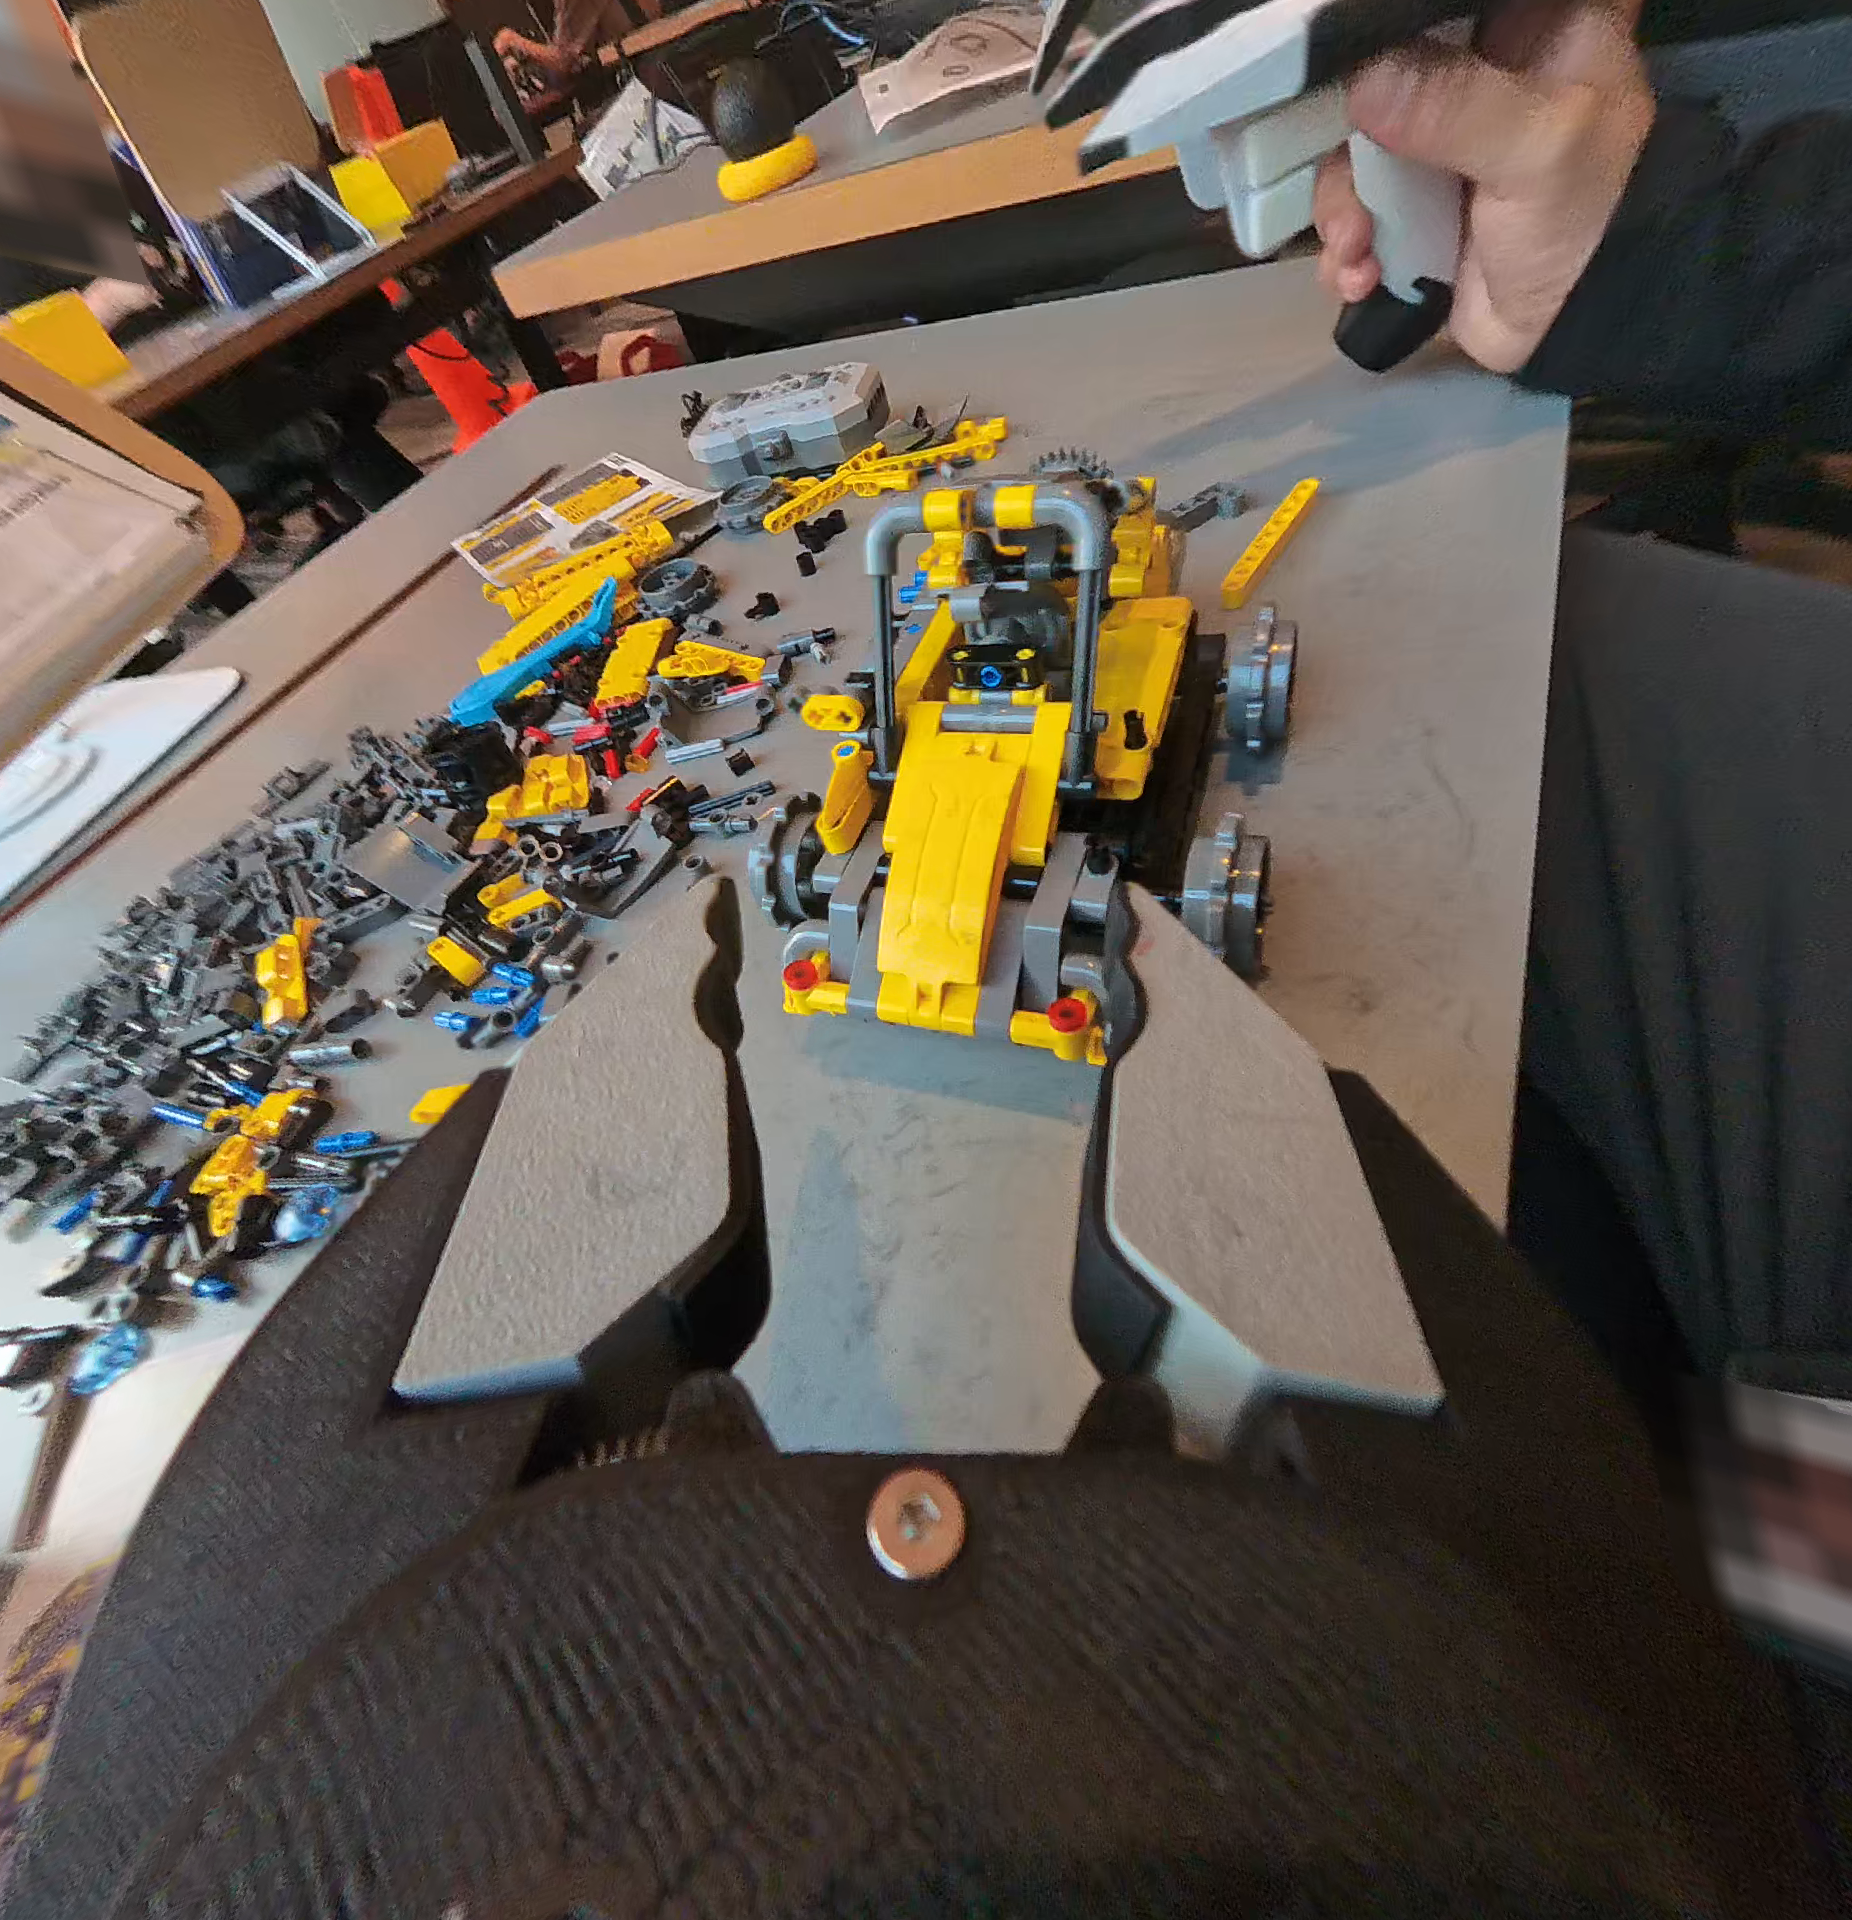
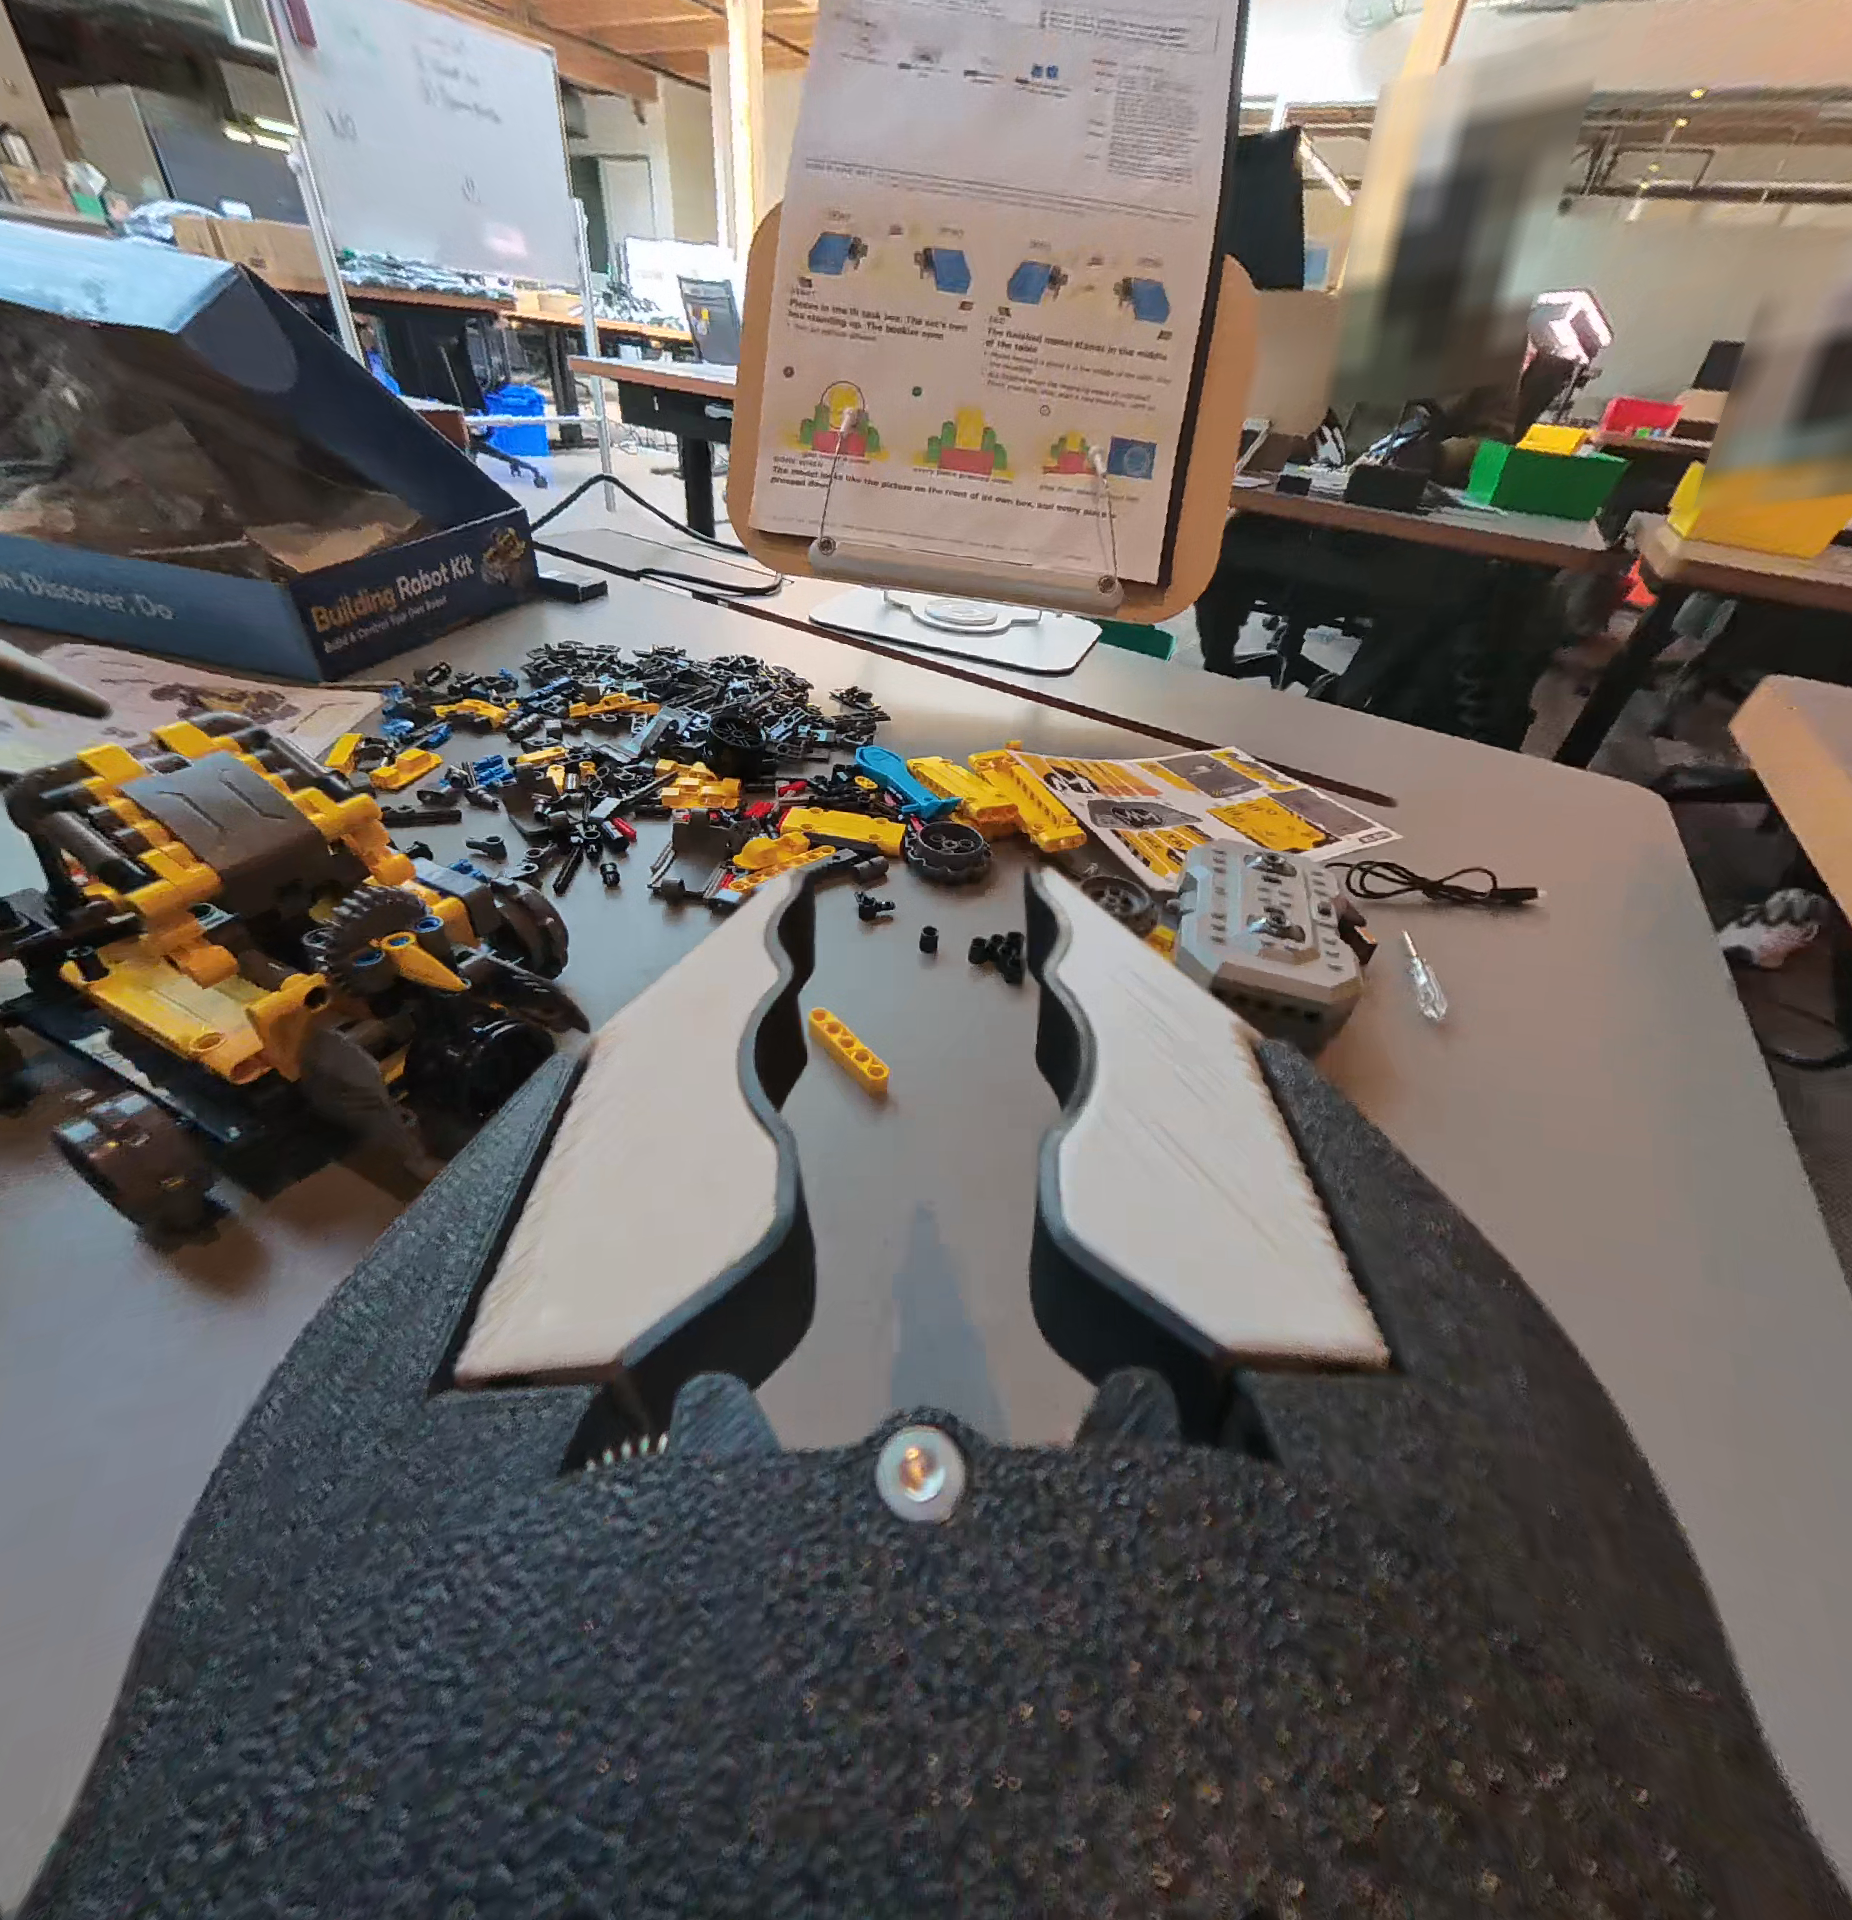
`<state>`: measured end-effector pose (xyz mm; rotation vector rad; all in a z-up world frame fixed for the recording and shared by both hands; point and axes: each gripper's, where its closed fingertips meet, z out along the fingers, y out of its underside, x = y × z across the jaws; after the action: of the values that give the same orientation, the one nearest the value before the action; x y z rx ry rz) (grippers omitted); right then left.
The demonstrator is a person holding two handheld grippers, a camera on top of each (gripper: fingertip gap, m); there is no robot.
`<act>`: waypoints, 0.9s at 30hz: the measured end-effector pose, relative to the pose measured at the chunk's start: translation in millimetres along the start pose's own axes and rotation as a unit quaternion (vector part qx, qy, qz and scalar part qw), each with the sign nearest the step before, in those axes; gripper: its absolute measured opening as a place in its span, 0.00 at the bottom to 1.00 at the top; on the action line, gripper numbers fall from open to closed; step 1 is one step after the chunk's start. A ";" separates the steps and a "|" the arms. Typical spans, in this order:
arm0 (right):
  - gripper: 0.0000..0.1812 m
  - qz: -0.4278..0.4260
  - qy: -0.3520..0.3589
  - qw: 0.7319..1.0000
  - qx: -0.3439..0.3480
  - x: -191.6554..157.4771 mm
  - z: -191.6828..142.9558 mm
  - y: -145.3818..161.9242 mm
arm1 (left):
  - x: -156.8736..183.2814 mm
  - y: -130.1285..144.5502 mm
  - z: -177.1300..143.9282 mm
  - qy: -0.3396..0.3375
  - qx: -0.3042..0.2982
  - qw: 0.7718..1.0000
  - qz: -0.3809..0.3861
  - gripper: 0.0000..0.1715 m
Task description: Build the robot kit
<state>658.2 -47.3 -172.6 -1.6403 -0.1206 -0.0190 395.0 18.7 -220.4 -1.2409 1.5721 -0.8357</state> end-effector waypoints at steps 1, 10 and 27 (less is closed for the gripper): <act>0.25 0.019 -0.006 1.000 0.003 -1.4 -4.5 0.1 | -1.2 -0.1 -0.3 0.007 0.002 1.000 -0.014 0.40; 0.27 0.029 -0.081 0.994 -0.068 -39.1 -40.7 26.2 | -0.6 -0.2 -0.8 0.040 0.006 0.998 -0.053 0.41; 0.00 -0.118 -0.134 0.953 -0.245 -99.4 -45.3 52.1 | 23.1 -13.7 -16.7 0.061 0.052 0.997 -0.007 0.23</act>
<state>566.9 -102.6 -229.5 -2.1095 -0.5581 -0.0093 382.6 -7.7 -208.3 -1.1464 1.5959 -1.0053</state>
